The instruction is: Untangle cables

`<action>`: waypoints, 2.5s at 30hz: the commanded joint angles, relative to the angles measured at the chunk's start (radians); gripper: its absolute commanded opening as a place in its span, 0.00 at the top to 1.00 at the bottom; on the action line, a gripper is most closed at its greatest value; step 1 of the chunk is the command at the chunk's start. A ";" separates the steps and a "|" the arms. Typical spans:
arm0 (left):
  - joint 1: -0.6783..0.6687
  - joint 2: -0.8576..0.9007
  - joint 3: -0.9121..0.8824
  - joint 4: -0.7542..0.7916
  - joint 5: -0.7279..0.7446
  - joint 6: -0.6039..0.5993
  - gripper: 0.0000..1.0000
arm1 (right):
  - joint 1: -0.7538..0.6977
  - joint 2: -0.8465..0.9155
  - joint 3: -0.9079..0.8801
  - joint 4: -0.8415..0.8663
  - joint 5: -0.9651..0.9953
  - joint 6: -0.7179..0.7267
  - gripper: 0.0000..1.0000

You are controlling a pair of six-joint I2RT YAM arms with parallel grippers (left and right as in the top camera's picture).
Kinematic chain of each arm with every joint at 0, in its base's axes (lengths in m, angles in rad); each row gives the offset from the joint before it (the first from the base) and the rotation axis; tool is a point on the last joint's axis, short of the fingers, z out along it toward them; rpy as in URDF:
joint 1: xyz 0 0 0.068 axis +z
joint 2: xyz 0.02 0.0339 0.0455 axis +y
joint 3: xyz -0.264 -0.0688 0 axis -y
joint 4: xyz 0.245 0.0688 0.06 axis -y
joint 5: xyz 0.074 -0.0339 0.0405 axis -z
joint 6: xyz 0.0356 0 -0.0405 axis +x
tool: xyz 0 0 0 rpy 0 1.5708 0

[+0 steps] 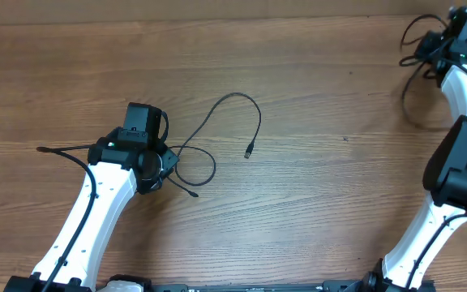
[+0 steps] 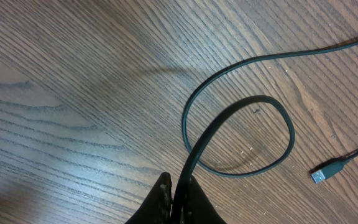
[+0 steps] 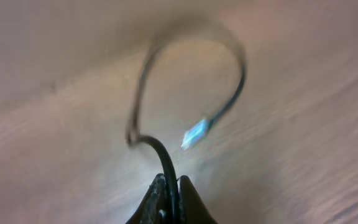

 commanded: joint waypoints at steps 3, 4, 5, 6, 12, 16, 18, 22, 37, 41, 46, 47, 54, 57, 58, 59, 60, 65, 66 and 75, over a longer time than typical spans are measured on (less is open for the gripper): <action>0.004 -0.012 -0.010 -0.004 0.004 -0.014 0.91 | 0.003 0.015 0.011 -0.028 -0.165 0.016 0.96; 0.004 -0.012 -0.010 -0.004 0.005 -0.014 0.91 | 0.006 0.011 0.013 -0.029 -0.210 0.013 0.96; 0.004 -0.012 -0.010 -0.005 0.005 -0.014 0.91 | 0.010 0.005 0.013 -0.029 -0.243 0.013 0.93; 0.004 -0.012 -0.010 -0.006 0.005 -0.014 0.91 | 0.013 -0.001 0.013 -0.027 -0.266 0.014 0.82; 0.004 -0.012 -0.010 -0.021 0.008 -0.014 0.90 | 0.024 -0.086 0.013 -0.025 -0.274 0.015 0.00; 0.004 -0.012 -0.010 -0.016 0.012 -0.014 0.96 | 0.024 -0.204 0.013 -0.054 -0.270 0.018 0.00; 0.001 -0.012 -0.010 0.008 0.035 -0.009 0.96 | 0.025 -0.277 0.013 -0.071 -0.271 0.018 0.00; -0.031 -0.012 -0.010 0.183 0.183 0.143 0.96 | 0.028 -0.423 0.013 -0.160 -0.271 0.018 0.00; -0.179 -0.012 -0.010 0.414 -0.014 0.228 0.00 | 0.266 -0.543 -0.055 -0.818 -0.451 0.018 0.00; -0.116 -0.017 -0.010 0.289 -0.093 0.137 0.00 | 0.426 -0.543 -0.139 -0.801 -0.380 0.061 0.00; 0.072 -0.055 -0.007 0.201 -0.130 0.043 0.00 | 0.559 -0.541 -0.307 -0.671 -0.343 0.313 0.00; 0.124 -0.062 -0.007 0.180 -0.118 0.037 0.01 | 0.583 -0.541 -0.346 -0.644 -0.363 0.349 0.00; 0.411 -0.066 -0.007 0.027 -0.027 0.040 0.00 | 0.825 -0.539 -0.598 -0.344 -0.466 0.212 0.00; 0.481 -0.066 -0.007 -0.020 -0.027 0.040 0.00 | 0.945 -0.538 -0.624 -0.258 -0.315 0.136 0.00; 0.496 -0.066 -0.008 -0.031 -0.027 0.043 0.00 | 0.981 -0.537 -0.624 -0.241 -0.254 0.108 0.00; 0.509 -0.066 -0.007 -0.043 -0.027 0.046 0.01 | 1.022 -0.534 -0.624 -0.219 -0.182 0.076 0.00; 0.518 -0.066 -0.007 -0.053 -0.027 0.046 0.00 | 1.061 -0.529 -0.624 -0.196 -0.111 0.043 0.00; 0.522 -0.066 -0.008 -0.066 -0.026 0.046 0.00 | 1.171 -0.470 -0.624 -0.077 0.014 -0.049 0.00; 0.522 -0.066 -0.008 -0.066 -0.026 0.046 0.00 | 1.184 -0.451 -0.624 -0.049 0.014 -0.057 0.03; 0.522 -0.066 -0.008 -0.066 -0.026 0.046 0.00 | 1.241 -0.354 -0.624 0.107 -0.004 -0.064 0.14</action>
